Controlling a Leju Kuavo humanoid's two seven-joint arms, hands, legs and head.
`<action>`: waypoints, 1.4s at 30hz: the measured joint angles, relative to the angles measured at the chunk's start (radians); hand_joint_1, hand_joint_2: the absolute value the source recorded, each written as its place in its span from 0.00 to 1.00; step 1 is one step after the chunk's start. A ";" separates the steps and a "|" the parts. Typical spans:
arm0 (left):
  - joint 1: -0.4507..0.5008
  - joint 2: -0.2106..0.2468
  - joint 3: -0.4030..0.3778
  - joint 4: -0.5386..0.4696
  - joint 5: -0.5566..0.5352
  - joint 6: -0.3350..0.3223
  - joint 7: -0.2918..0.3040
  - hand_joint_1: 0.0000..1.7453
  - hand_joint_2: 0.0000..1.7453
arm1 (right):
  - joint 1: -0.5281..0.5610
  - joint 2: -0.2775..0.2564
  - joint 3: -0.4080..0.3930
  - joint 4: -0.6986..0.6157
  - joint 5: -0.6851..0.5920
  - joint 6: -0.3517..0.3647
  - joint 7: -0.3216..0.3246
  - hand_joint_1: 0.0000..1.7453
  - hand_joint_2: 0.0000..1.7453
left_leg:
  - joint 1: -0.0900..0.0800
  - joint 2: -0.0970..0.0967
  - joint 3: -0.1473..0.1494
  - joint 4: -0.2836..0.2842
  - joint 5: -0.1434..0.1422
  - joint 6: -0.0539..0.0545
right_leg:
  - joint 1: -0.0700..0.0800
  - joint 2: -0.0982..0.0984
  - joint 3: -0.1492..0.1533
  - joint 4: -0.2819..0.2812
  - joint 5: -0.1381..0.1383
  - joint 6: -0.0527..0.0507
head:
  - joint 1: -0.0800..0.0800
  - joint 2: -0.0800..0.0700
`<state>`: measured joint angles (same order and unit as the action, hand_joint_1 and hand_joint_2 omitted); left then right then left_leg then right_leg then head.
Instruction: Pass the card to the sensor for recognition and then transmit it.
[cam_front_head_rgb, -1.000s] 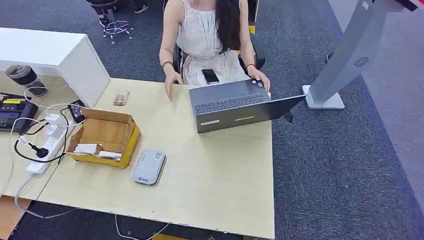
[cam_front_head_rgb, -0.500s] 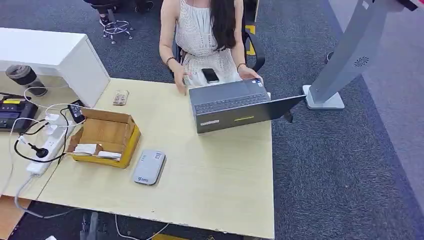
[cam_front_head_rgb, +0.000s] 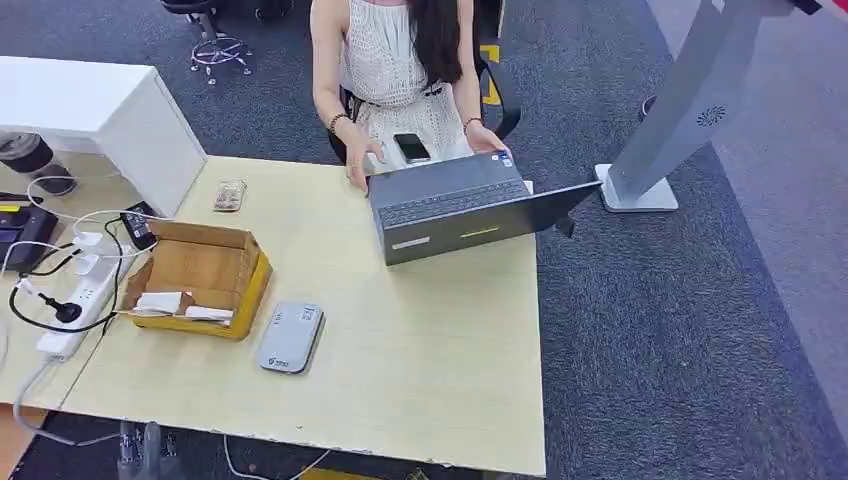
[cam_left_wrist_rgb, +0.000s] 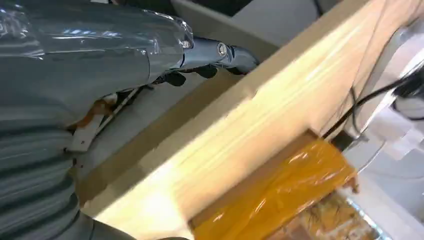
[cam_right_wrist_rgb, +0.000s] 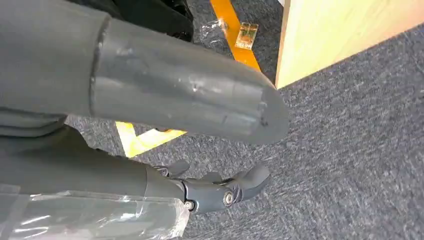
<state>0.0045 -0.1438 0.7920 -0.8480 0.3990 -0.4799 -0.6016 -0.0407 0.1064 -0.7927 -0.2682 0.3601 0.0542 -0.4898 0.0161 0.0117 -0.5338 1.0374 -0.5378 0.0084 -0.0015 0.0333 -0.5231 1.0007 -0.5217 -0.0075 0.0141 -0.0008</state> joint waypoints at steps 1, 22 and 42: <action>-0.007 0.005 0.031 0.003 -0.003 0.005 -0.022 0.00 1.00 | 0.001 0.000 -0.006 0.002 0.006 0.000 0.000 0.00 0.00 | 0.000 0.000 0.000 0.000 0.000 0.000 | 0.000 0.000 0.000 0.000 0.000 0.000 | 0.000 0.000; -0.063 -0.131 0.506 -0.028 -0.131 0.412 0.015 0.00 1.00 | -0.023 0.000 -0.116 0.018 0.139 -0.002 0.011 0.00 0.00 | -0.005 -0.012 0.005 0.000 0.002 0.001 | -0.004 -0.013 0.007 0.000 -0.002 0.003 | 0.000 0.000; 0.039 -0.177 0.253 -1.113 -0.172 0.311 -0.105 0.00 1.00 | -0.047 0.000 -0.177 0.025 0.236 0.005 0.055 0.00 0.00 | -0.005 -0.016 0.005 0.000 0.005 0.000 | -0.003 -0.018 0.007 0.001 -0.001 0.002 | -0.001 0.000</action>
<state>0.0437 -0.3208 1.0450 -1.9613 0.2272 -0.1690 -0.7065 -0.0873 0.1068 -0.9701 -0.2430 0.5966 0.0587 -0.4345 0.0111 -0.0046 -0.5288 1.0371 -0.5329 0.0086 -0.0049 0.0158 -0.5158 1.0014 -0.5225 -0.0054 0.0133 -0.0008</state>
